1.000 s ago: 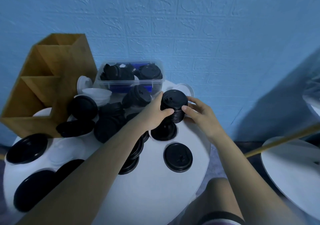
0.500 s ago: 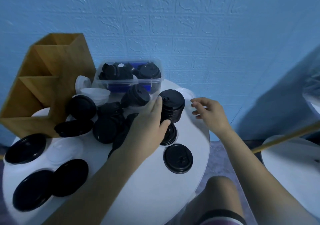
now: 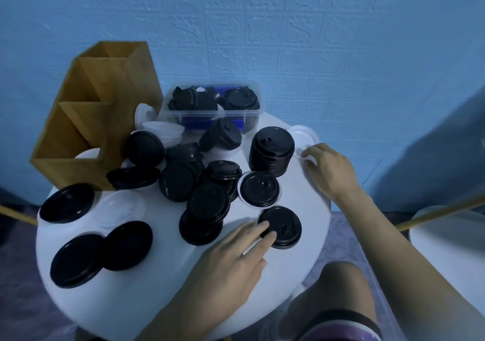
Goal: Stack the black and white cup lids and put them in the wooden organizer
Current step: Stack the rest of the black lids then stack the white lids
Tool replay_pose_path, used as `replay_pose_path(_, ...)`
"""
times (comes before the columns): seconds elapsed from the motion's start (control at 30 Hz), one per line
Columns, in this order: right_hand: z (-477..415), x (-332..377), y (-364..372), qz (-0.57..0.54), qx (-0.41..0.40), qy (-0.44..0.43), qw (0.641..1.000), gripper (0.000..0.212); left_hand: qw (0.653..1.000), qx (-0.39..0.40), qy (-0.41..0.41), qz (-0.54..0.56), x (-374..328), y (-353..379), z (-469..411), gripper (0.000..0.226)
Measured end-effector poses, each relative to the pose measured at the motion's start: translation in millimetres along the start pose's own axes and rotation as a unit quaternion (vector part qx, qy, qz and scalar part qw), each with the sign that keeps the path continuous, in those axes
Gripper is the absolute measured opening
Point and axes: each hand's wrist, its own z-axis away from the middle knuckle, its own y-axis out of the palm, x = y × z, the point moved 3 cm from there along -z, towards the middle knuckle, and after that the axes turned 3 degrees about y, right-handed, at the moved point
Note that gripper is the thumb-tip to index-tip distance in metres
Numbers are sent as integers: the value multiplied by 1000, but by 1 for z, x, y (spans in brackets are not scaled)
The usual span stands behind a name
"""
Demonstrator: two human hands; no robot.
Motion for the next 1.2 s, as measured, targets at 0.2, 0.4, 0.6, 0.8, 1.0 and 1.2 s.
replay_pose_path(0.2, 50, -9, -23, -31, -9, 24, 999, 10, 999, -12, -11, 29, -5, -8, 10, 39)
replay_pose_path(0.4, 133, 24, -59, -123, -11, 44, 991, 9, 998, -51, -26, 40, 2, -18, 44, 29)
replay_pose_path(0.6, 159, 50, -69, -497, 80, 210, 838, 12, 990, -105, -86, 46, 18, -33, 70, 26)
replay_pose_path(0.8, 158, 67, -57, -483, 169, 247, 823, 20, 986, -103, -121, 48, 25, -42, 84, 37)
replay_pose_path(1.0, 155, 79, -39, -351, 185, 217, 892, 20, 980, -104, -165, 38, 38, -48, 98, 29)
replay_pose_path(1.2, 147, 109, -33, -108, 176, 119, 971, 41, 979, -110, -170, 8, 43, -47, 102, 34)
